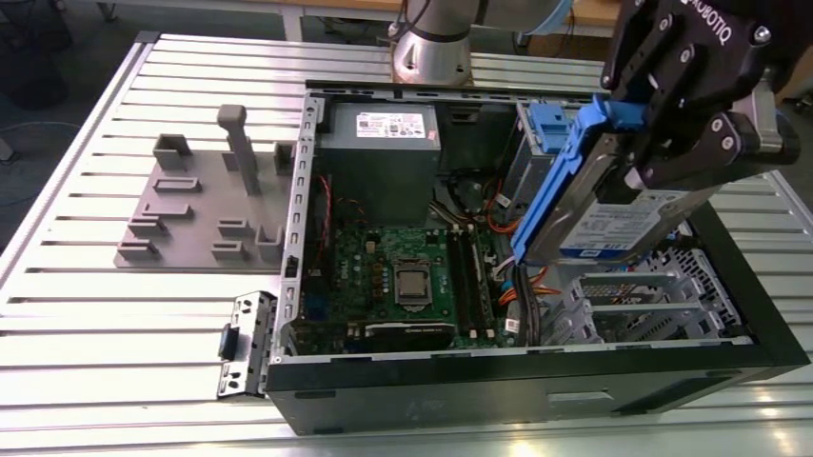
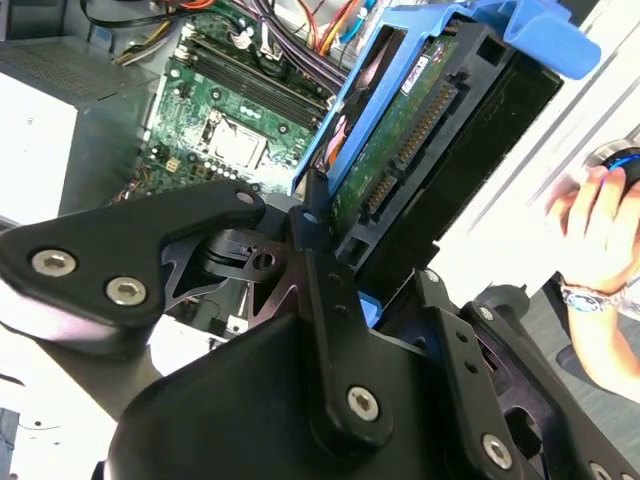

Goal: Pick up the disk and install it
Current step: 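Pick up the disk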

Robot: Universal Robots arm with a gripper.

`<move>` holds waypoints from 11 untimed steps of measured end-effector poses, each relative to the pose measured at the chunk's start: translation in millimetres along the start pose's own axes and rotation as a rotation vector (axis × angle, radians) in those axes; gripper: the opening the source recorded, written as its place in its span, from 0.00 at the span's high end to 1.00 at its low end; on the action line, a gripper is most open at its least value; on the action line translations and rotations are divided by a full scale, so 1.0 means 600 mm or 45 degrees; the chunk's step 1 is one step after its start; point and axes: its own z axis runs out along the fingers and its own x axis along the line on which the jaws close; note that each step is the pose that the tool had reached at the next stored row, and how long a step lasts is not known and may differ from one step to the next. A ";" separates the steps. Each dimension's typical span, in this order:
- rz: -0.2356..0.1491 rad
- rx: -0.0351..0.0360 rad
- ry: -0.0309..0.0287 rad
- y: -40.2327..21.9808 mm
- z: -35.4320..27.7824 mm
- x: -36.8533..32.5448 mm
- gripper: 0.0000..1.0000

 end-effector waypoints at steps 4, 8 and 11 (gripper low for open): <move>0.000 -0.0009 -0.0279 -0.003 0.002 0.011 0.64; 0.000 -0.0013 -0.0283 -0.020 0.006 0.015 0.64; 0.000 -0.0017 -0.0280 -0.035 0.010 0.016 0.64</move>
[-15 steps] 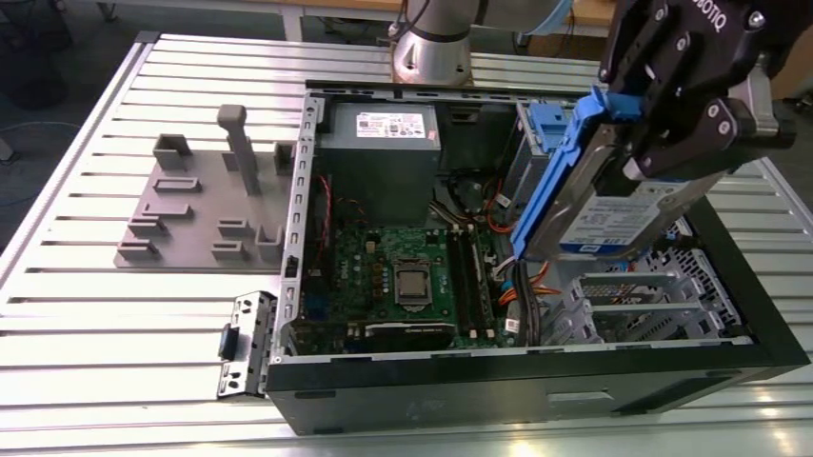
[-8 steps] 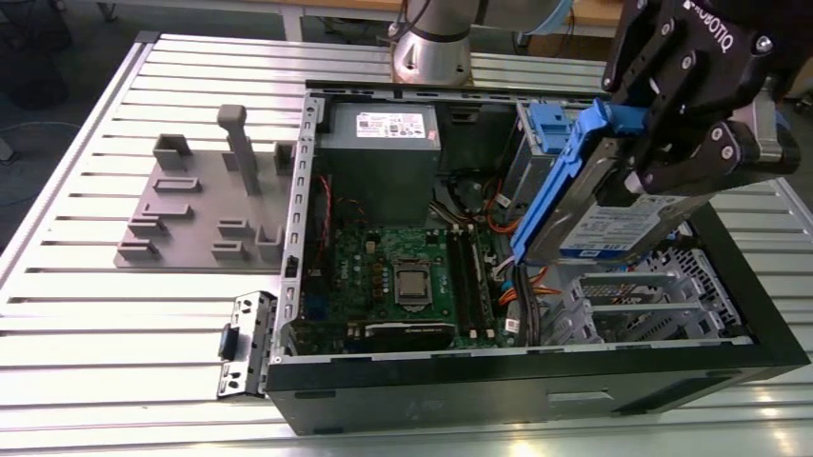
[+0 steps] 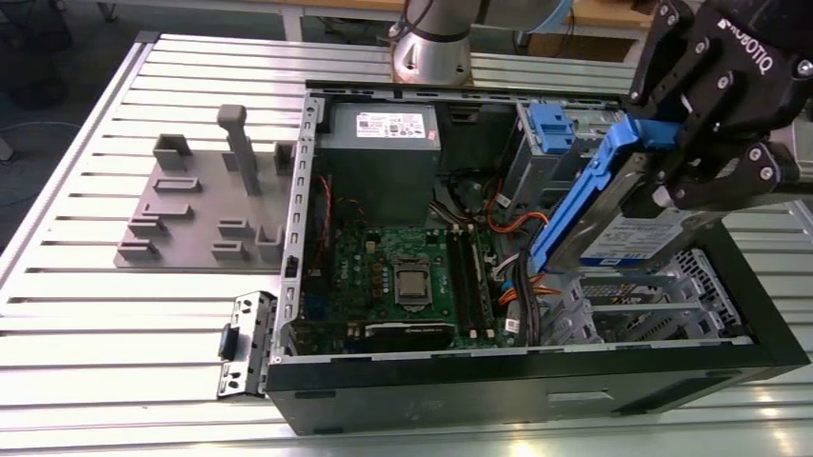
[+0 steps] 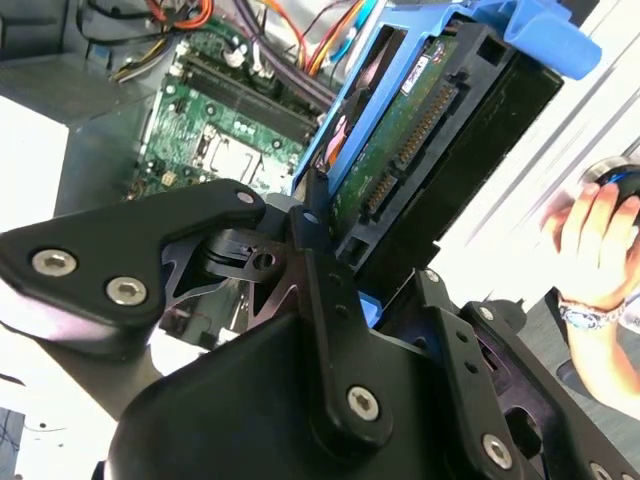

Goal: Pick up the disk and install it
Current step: 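Pick up the disk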

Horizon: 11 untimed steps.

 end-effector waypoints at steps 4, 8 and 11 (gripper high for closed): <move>0.000 -0.0009 0.0000 -0.025 0.010 0.000 0.64; 0.000 -0.0023 0.0001 -0.056 0.015 -0.001 0.64; 0.000 -0.0031 0.0002 -0.078 0.018 -0.001 0.64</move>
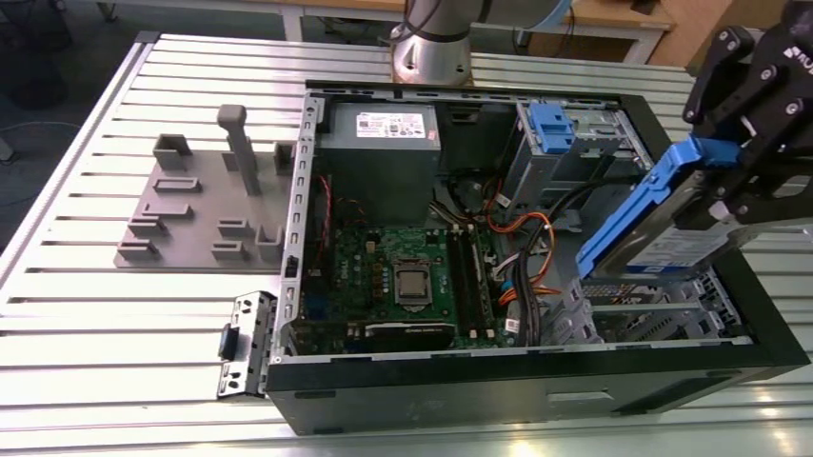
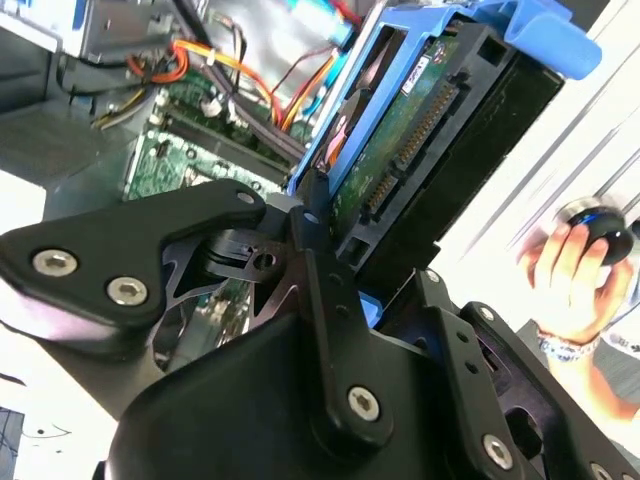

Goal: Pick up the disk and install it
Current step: 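Pick up the disk, then insert the disk into the insertion slot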

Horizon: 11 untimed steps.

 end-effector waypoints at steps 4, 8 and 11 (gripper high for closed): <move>0.000 -0.0006 0.0002 -0.015 0.005 0.000 0.64; 0.000 -0.0005 -0.0001 -0.016 0.006 0.000 0.64; 0.000 -0.0005 -0.0001 -0.017 0.006 0.000 0.64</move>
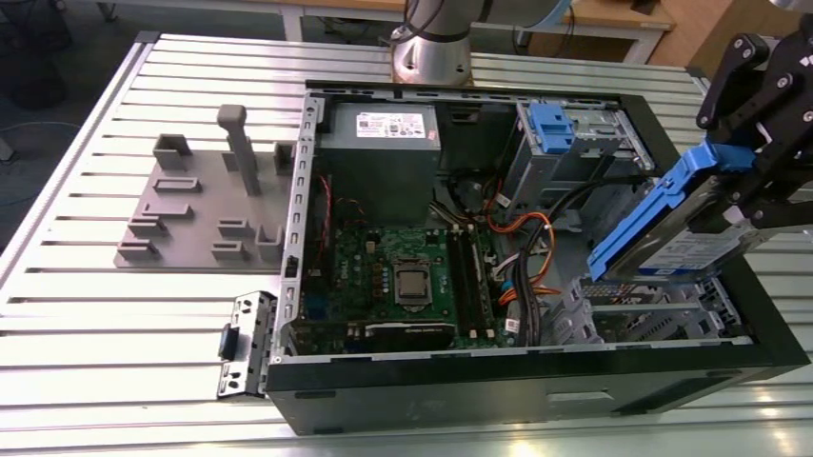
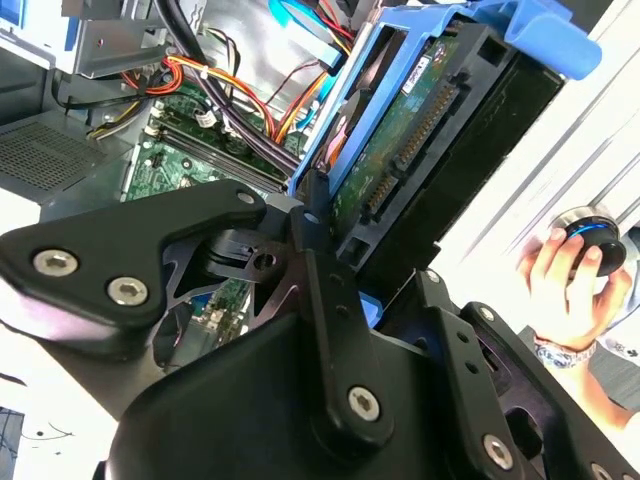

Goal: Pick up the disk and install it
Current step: 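Insert the disk into the insertion slot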

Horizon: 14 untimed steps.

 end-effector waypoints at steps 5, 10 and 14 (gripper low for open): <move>0.000 0.0000 -0.0003 0.000 0.003 0.001 0.64; 0.000 -0.0001 0.0000 0.000 0.010 0.002 0.64; -0.001 -0.0004 0.0002 0.000 0.016 0.005 0.64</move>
